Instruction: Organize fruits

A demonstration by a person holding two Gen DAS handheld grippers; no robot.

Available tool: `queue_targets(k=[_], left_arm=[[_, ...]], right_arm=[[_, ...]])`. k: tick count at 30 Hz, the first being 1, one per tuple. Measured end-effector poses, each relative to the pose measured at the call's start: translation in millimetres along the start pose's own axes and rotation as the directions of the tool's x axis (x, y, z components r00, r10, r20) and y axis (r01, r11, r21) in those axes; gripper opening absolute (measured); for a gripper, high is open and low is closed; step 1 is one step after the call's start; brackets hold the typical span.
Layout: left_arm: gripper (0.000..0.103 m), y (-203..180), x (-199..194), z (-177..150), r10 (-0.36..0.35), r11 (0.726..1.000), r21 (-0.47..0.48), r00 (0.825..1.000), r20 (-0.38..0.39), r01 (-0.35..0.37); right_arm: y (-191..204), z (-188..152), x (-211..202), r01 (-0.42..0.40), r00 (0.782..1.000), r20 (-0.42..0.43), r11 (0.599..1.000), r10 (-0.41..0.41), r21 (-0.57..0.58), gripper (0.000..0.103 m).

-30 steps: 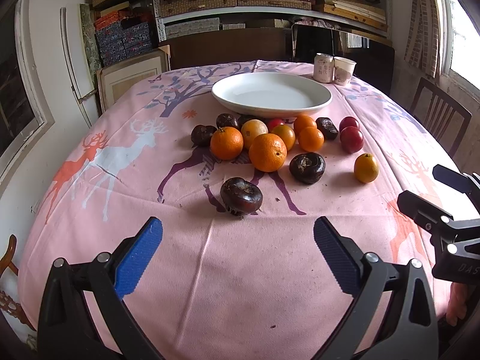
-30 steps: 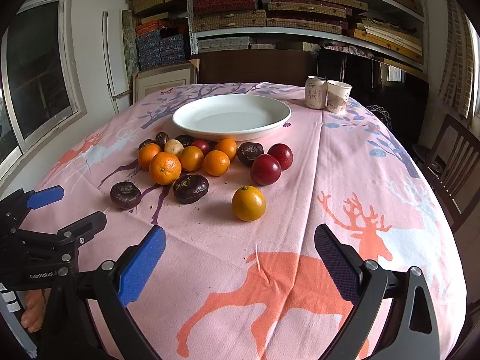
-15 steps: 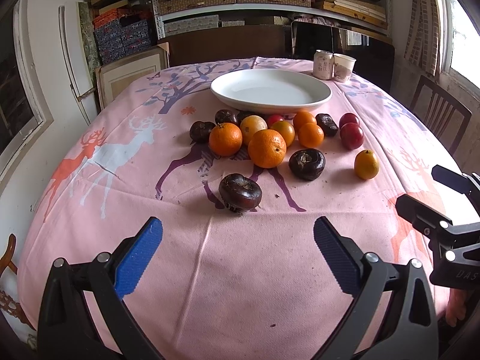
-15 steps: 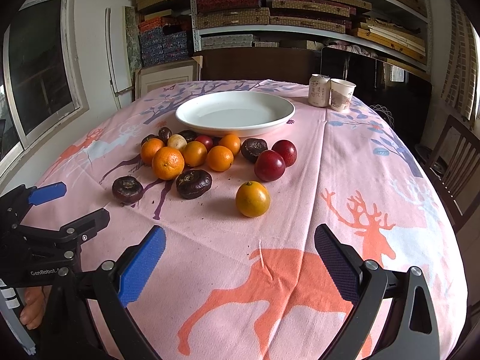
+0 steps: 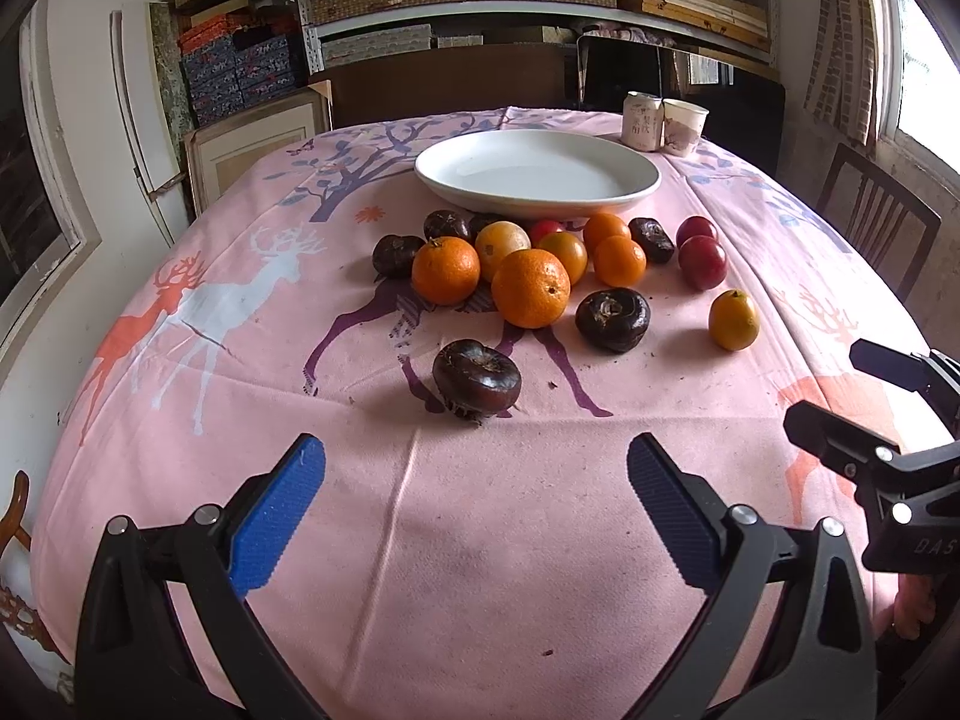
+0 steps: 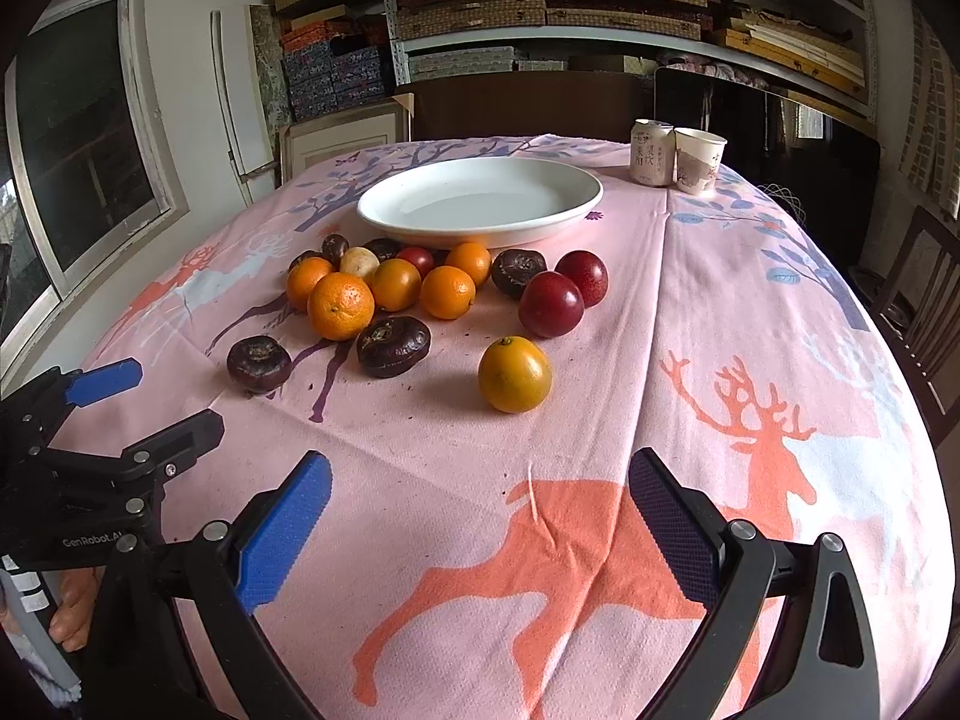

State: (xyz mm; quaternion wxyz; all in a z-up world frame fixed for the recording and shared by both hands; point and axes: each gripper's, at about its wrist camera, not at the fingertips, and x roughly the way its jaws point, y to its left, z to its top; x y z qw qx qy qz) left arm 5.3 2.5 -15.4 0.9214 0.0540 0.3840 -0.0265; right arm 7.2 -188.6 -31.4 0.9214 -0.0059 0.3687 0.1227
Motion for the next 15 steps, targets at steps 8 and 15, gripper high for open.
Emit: queue_targets(k=[8, 15], left_arm=[[0.099, 21, 17, -2, 0.009, 0.999, -0.049, 0.999, -0.052, -0.012], [0.099, 25, 18, -1, -0.007, 0.999, -0.050, 0.999, -0.054, 0.005]], right_arm=[[-9, -2, 5, 0.010, 0.999, -0.030, 1.000, -0.009, 0.024, 0.099], [-17, -2, 6, -0.016, 0.999, -0.038, 0.999, 0.017, 0.041, 0.100]])
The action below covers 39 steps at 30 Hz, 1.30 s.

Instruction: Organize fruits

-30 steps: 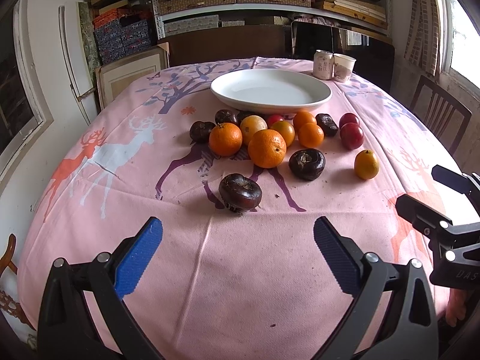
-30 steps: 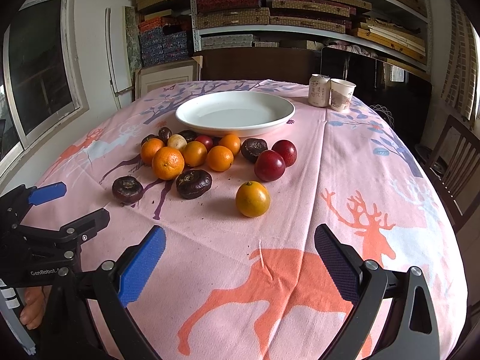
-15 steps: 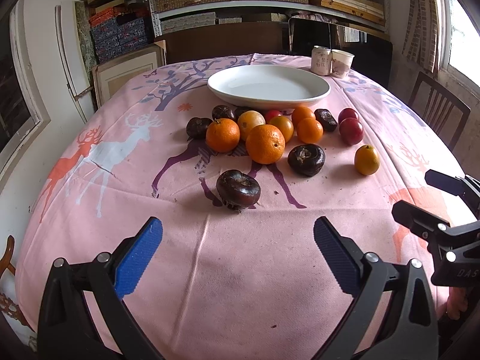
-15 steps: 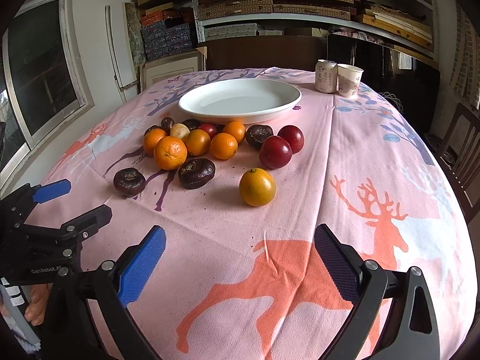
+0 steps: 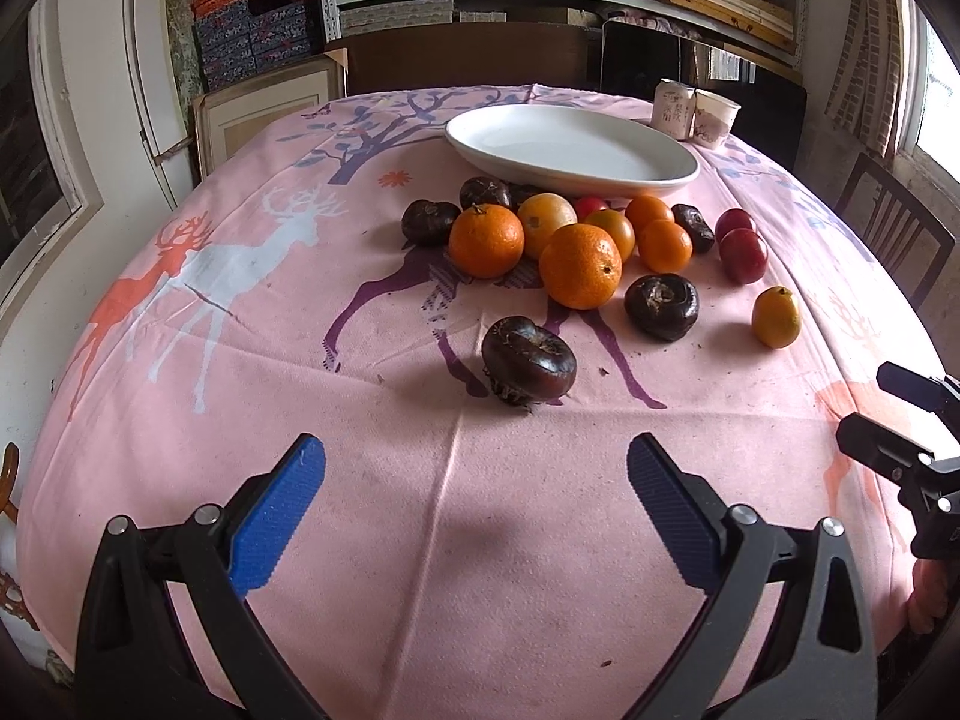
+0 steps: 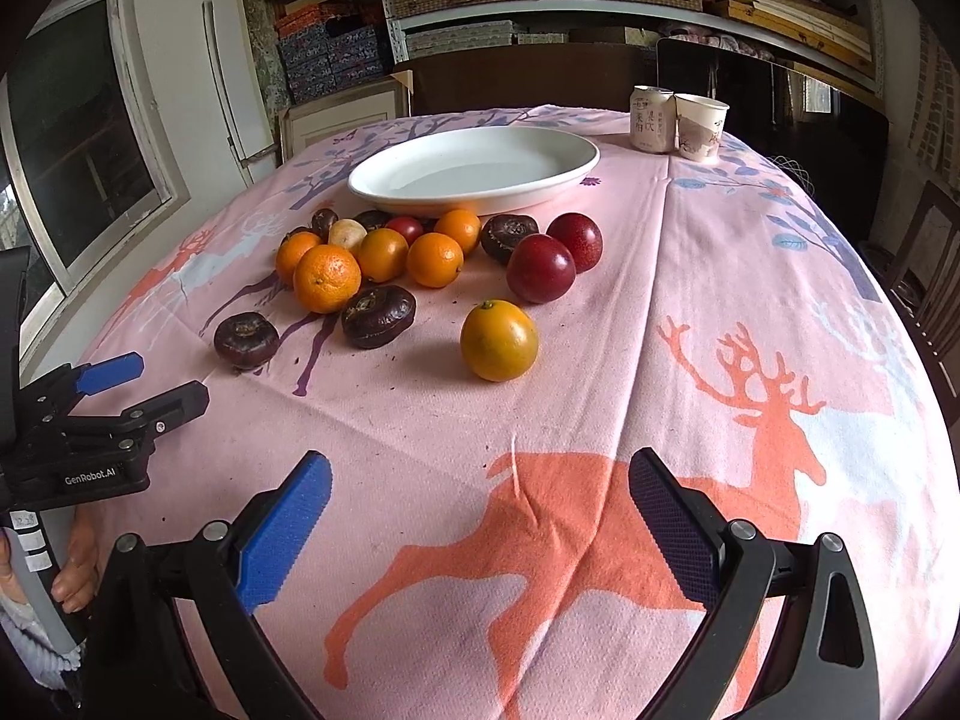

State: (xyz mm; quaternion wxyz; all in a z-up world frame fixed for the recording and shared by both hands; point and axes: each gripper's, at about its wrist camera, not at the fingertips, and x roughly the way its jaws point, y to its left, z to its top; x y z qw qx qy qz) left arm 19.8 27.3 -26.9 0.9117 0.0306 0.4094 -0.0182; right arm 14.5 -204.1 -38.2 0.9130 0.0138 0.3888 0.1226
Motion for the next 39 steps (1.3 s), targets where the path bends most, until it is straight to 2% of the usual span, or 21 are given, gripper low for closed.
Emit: queue_targets(k=[8, 23, 30, 32, 34, 38, 39], left_arm=[[0.099, -6, 0, 1, -0.007, 1.000, 0.012, 1.000, -0.005, 0.007], [0.099, -12, 15, 10, -0.044, 0.999, 0.021, 0.998, -0.047, 0.045], [0.099, -18, 32, 29, -0.059, 0.996, 0.059, 0.995, -0.076, 0.064], [0.099, -20, 38, 35, -0.082, 0.994, 0.066, 0.993, -0.089, 0.088], [0.099, -23, 45, 38, -0.110, 0.990, 0.073, 0.989, -0.101, 0.118], [0.099, -28, 58, 41, -0.121, 0.989, 0.077, 0.986, -0.113, 0.130], [0.099, -29, 62, 41, -0.123, 0.988, 0.076, 0.985, -0.120, 0.133]], right_arm=[[-2, 3, -8, 0.023, 0.999, 0.049, 1.000, -0.023, 0.000, 0.100], [-5, 17, 2, 0.046, 0.998, 0.036, 0.999, -0.046, 0.008, 0.100], [-7, 36, 28, 0.061, 0.998, 0.004, 0.998, -0.061, -0.021, 0.099], [-9, 40, 36, 0.059, 0.998, -0.010, 0.998, -0.060, -0.018, 0.093], [-13, 43, 46, 0.040, 0.999, -0.036, 0.999, -0.040, -0.007, 0.081], [-16, 43, 61, 0.007, 0.996, -0.084, 1.000, -0.006, 0.009, 0.062], [-17, 43, 63, -0.005, 0.996, -0.090, 1.000, 0.006, 0.013, 0.054]])
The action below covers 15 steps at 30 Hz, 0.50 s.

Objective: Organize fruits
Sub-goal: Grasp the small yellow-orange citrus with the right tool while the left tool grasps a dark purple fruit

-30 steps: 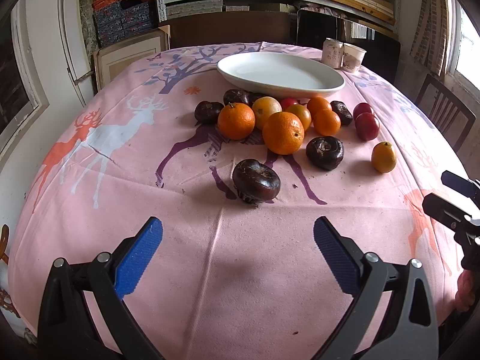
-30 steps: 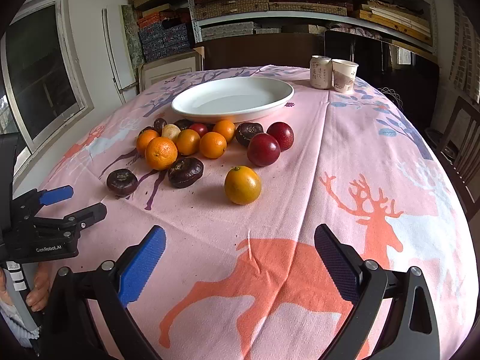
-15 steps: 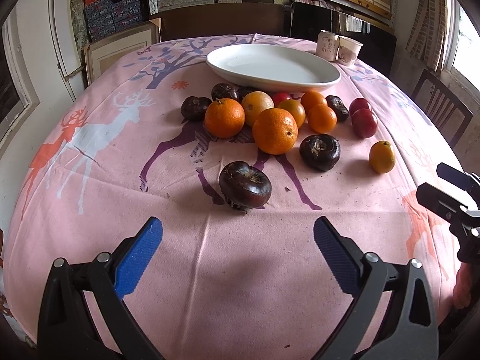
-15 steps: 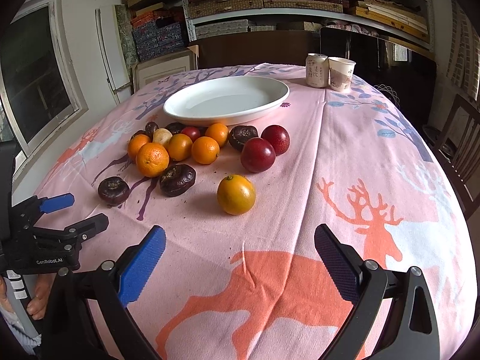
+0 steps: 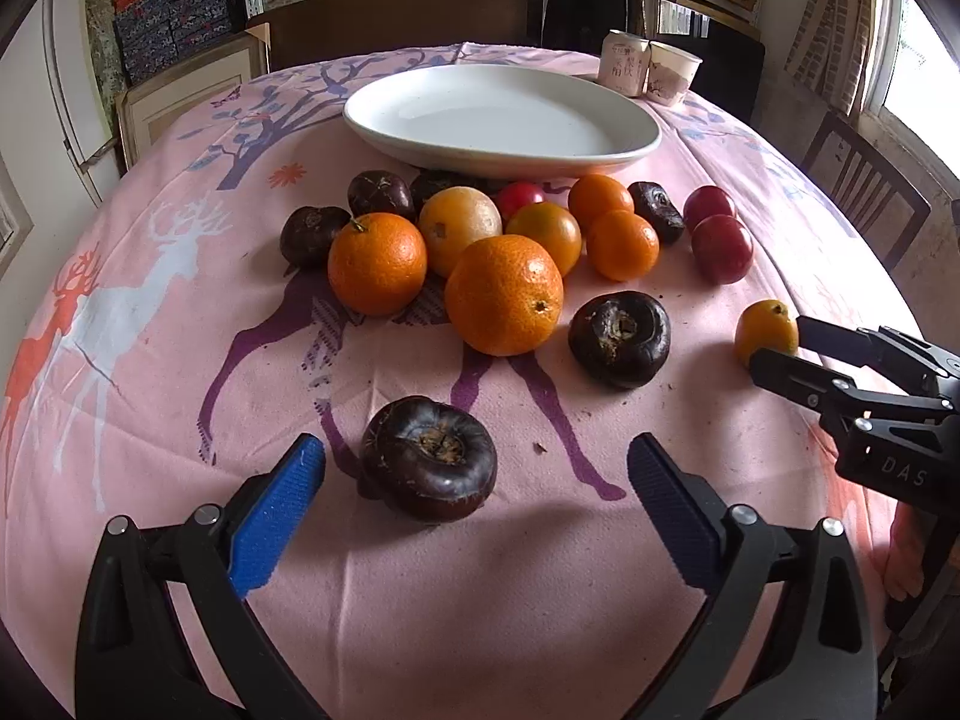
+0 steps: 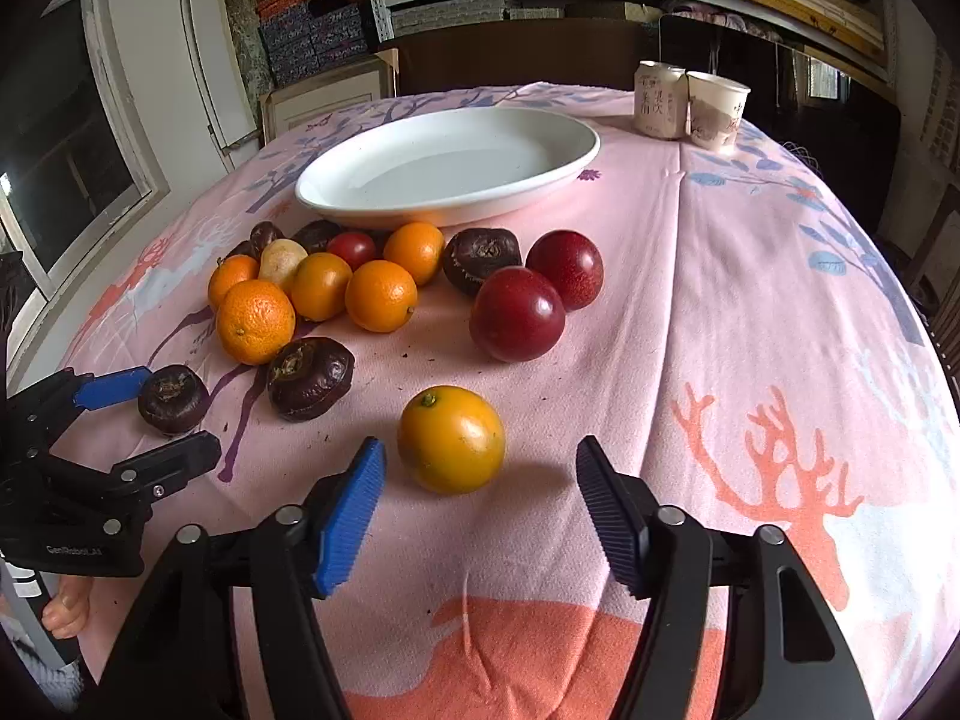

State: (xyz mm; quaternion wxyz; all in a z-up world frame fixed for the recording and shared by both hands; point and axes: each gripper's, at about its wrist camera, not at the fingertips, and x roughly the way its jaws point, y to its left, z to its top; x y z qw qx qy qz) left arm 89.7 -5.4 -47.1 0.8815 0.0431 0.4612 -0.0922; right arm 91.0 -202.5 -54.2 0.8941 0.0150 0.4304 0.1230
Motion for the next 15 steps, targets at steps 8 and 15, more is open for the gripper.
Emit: queue_targets(k=[8, 15], left_arm=[[0.087, 4, 10, 3, -0.045, 0.999, -0.004, 0.999, -0.029, 0.045], [0.099, 11, 19, 7, -0.040, 0.996, 0.080, 0.998, -0.055, 0.044]], right_arm=[[0, 2, 5, -0.062, 0.998, -0.012, 0.998, 0.062, 0.008, 0.037], [-1, 2, 5, -0.066, 0.998, -0.013, 0.998, 0.066, 0.013, 0.037]])
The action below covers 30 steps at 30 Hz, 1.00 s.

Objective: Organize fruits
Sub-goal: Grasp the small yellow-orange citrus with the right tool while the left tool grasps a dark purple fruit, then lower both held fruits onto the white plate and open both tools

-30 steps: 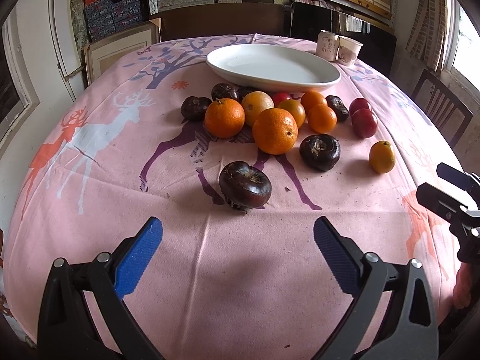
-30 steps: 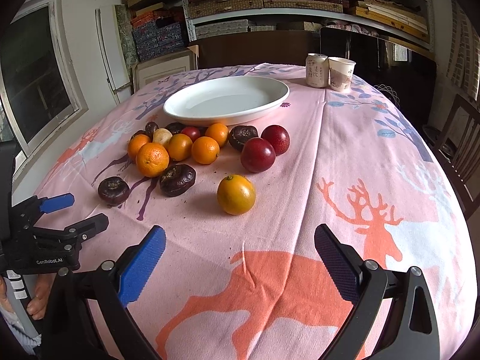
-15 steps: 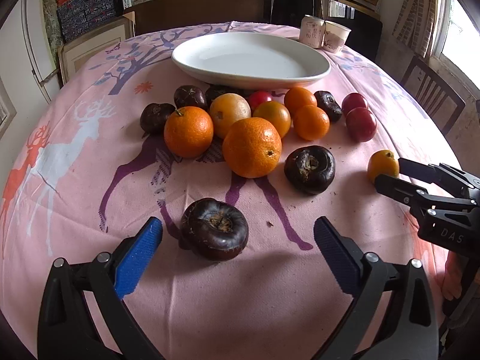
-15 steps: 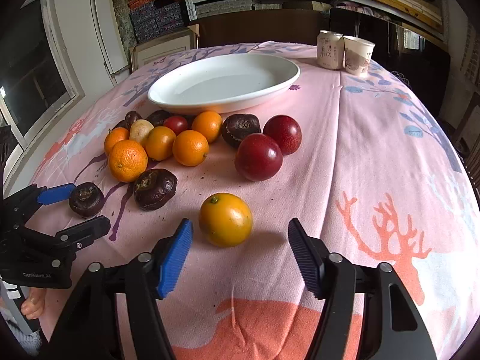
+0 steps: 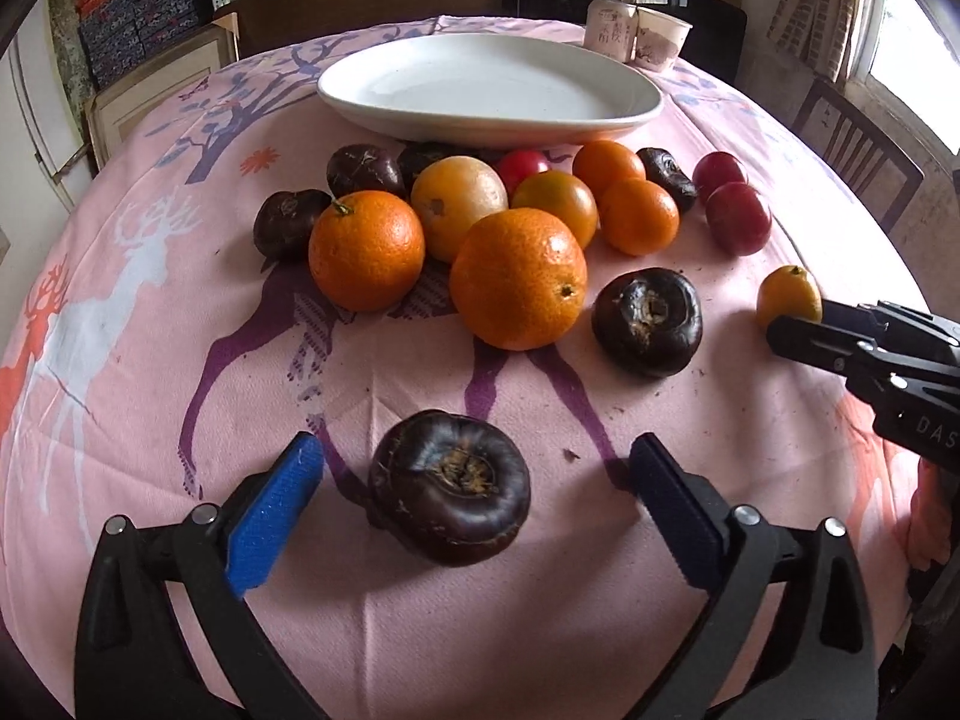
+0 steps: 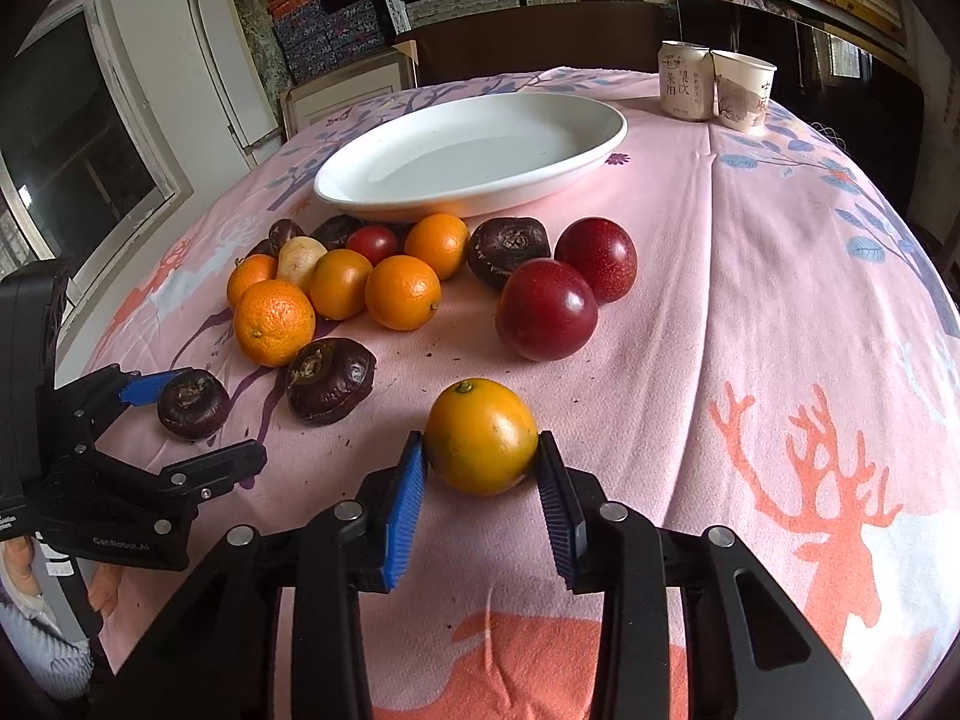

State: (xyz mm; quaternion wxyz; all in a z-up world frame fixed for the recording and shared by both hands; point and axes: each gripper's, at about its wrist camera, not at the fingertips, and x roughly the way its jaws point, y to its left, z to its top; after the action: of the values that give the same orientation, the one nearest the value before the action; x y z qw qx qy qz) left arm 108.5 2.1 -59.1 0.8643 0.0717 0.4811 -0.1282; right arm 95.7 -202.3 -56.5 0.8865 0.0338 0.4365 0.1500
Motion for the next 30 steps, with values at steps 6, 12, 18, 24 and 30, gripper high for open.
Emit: queue_targets(k=[6, 12, 18, 24, 30], left_arm=[[0.099, 20, -8, -5, 0.075, 0.996, -0.059, 0.997, 0.024, -0.074], [0.055, 9, -16, -10, 0.056, 0.998, 0.003, 0.997, 0.058, -0.056], [0.042, 8, -23, -17, -0.002, 1.000, -0.018, 0.996, 0.089, 0.003], [0.042, 10, -37, -6, -0.034, 0.999, -0.024, 0.990, 0.133, 0.038], [0.042, 3, -39, 72, -0.038, 0.999, 0.019, 0.976, 0.214, 0.035]], right_arm=[[0, -1, 0, -0.002, 1.000, 0.001, 1.000, 0.002, 0.002, 0.037], [0, -1, 1, -0.004, 1.000, 0.002, 1.000, 0.004, 0.004, 0.037], [-1, -1, 0, -0.013, 1.000, 0.005, 1.000, 0.013, 0.012, 0.037], [-6, 2, -17, -0.042, 0.997, 0.069, 0.999, 0.040, 0.030, 0.037], [-15, 65, -37, -0.016, 0.986, 0.168, 0.999, 0.008, 0.044, 0.037]])
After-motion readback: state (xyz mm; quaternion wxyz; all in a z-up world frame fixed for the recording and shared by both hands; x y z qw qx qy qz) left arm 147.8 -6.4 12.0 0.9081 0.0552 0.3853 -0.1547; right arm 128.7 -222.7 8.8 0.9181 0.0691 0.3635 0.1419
